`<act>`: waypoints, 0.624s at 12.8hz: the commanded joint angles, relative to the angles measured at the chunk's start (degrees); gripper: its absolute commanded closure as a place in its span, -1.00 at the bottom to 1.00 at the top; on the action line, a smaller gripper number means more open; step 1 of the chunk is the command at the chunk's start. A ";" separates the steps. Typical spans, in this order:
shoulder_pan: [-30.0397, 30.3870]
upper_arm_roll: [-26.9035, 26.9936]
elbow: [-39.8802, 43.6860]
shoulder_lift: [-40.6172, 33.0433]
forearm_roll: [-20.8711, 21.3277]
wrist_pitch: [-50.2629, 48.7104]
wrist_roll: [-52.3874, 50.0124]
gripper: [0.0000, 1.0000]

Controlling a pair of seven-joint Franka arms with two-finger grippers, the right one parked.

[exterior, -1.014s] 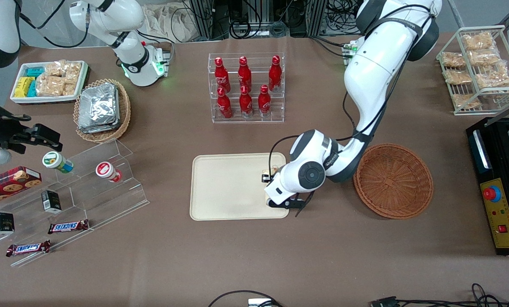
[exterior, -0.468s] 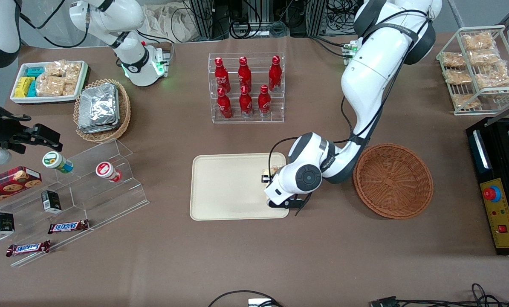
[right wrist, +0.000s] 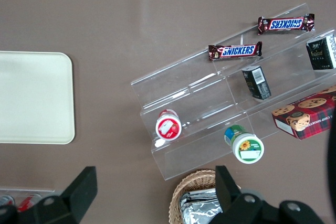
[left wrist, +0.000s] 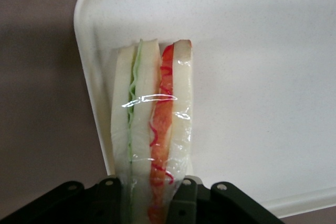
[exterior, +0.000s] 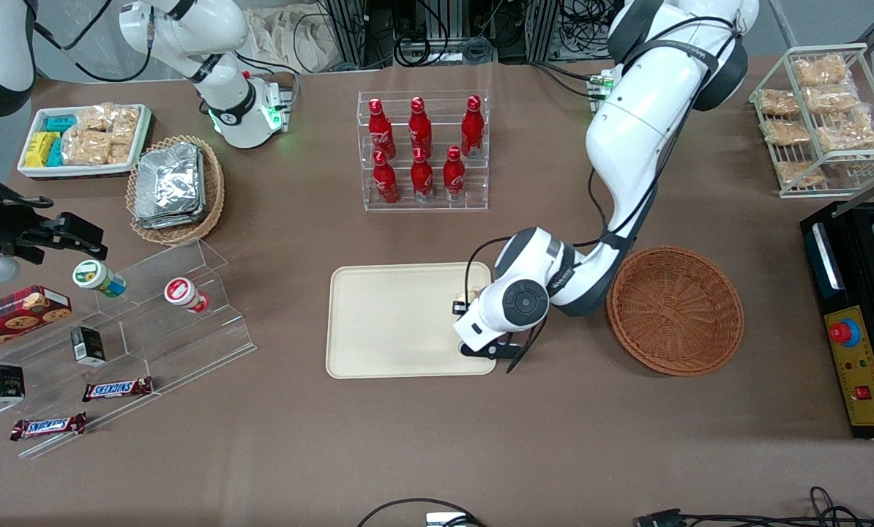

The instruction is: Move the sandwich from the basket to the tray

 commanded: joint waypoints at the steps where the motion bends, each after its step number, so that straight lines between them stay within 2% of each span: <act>1: -0.45 0.34 1.75 1.26 1.07 -0.08 0.82 -0.99; 7: 0.25 0.16 2.28 0.38 0.29 -0.61 -0.05 -1.00; 8: 0.34 0.16 2.28 -0.31 -1.02 -0.70 -0.14 -1.00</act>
